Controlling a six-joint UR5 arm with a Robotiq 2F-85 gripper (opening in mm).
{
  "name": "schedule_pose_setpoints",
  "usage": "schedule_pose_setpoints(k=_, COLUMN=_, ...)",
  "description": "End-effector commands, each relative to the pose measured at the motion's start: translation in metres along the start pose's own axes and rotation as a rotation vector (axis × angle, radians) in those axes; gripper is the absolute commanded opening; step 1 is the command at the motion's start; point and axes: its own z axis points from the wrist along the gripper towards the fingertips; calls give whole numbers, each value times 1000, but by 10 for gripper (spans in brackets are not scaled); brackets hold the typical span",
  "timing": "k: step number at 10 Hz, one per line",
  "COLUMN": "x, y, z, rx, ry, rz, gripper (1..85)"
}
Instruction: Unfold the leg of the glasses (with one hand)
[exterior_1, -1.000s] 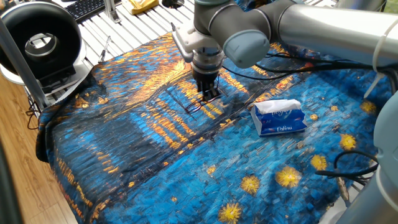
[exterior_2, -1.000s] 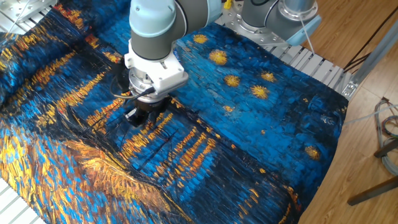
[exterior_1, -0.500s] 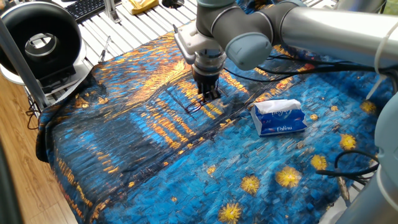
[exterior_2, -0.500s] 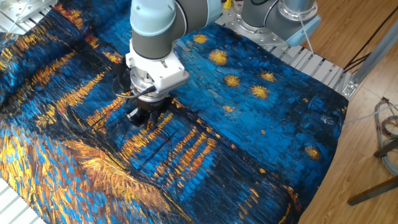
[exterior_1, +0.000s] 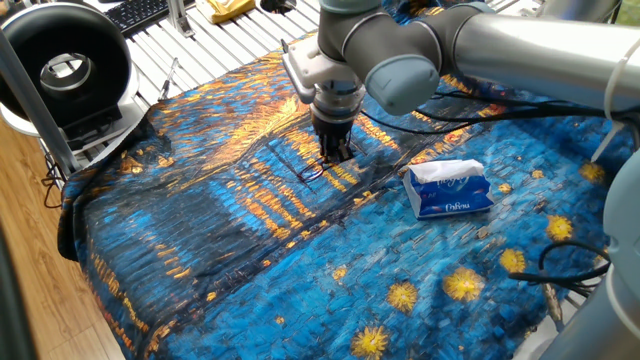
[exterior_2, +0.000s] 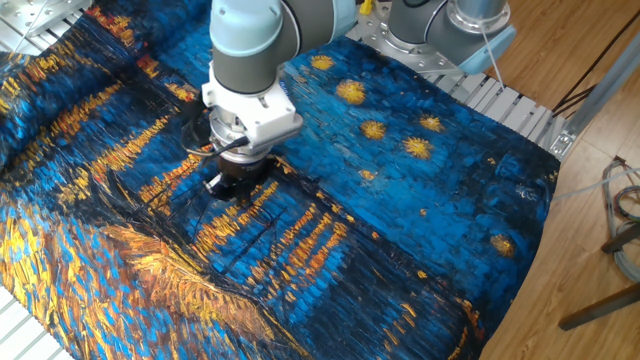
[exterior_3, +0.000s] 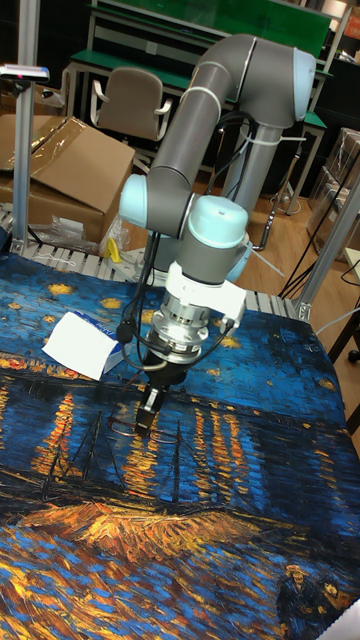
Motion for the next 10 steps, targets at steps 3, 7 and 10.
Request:
schedule_pose_setpoints(k=3, x=-2, y=3, z=-4, rx=-2, ry=-13, rz=81, gripper=150)
schedule_pose_setpoints(k=7, x=1, y=5, z=-9, rx=-5, ry=-5, rz=136, gripper=40)
schedule_pose_setpoints(k=10, x=-2, y=6, z=-18, rx=-16, ry=-7, rz=182, gripper=10)
